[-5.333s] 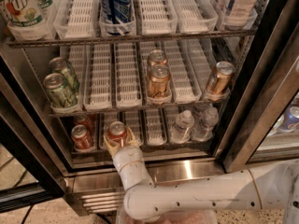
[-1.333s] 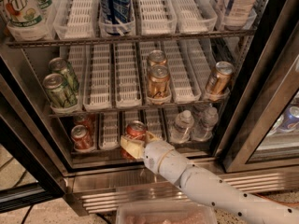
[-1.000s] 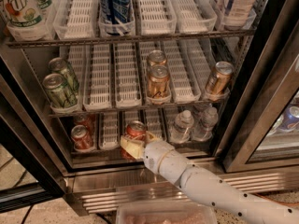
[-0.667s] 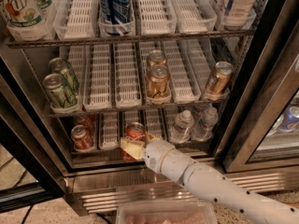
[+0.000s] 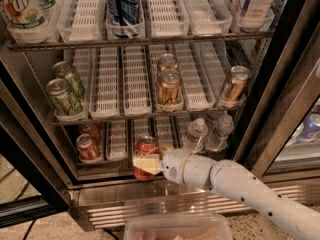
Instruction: Pick coke can from bottom shelf of fridge
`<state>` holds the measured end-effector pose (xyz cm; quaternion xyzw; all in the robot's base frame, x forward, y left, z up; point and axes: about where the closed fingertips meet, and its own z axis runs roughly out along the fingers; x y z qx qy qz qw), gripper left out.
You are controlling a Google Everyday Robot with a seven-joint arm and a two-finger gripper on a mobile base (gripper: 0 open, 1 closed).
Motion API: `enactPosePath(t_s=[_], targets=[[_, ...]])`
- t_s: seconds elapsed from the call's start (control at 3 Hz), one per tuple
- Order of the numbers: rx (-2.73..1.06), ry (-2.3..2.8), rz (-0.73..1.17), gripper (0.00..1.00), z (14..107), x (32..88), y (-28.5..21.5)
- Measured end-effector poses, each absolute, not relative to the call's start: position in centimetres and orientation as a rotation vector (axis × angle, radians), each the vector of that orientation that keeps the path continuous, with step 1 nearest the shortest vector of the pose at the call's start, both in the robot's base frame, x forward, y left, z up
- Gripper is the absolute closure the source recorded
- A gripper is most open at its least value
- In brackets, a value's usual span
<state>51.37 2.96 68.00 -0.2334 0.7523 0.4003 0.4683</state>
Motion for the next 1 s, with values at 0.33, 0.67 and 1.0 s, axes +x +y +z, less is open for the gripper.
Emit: enactPosePath(t_s=[0.33,0.67,1.0], targets=[[-0.682,1.874,1.059,1.0,67.7,50.0,3.2],[-0.807,1.872,1.163,1.0,67.5,48.9,3.9],[-0.929,1.866,1.263,1.0,67.2,47.2,4.7]])
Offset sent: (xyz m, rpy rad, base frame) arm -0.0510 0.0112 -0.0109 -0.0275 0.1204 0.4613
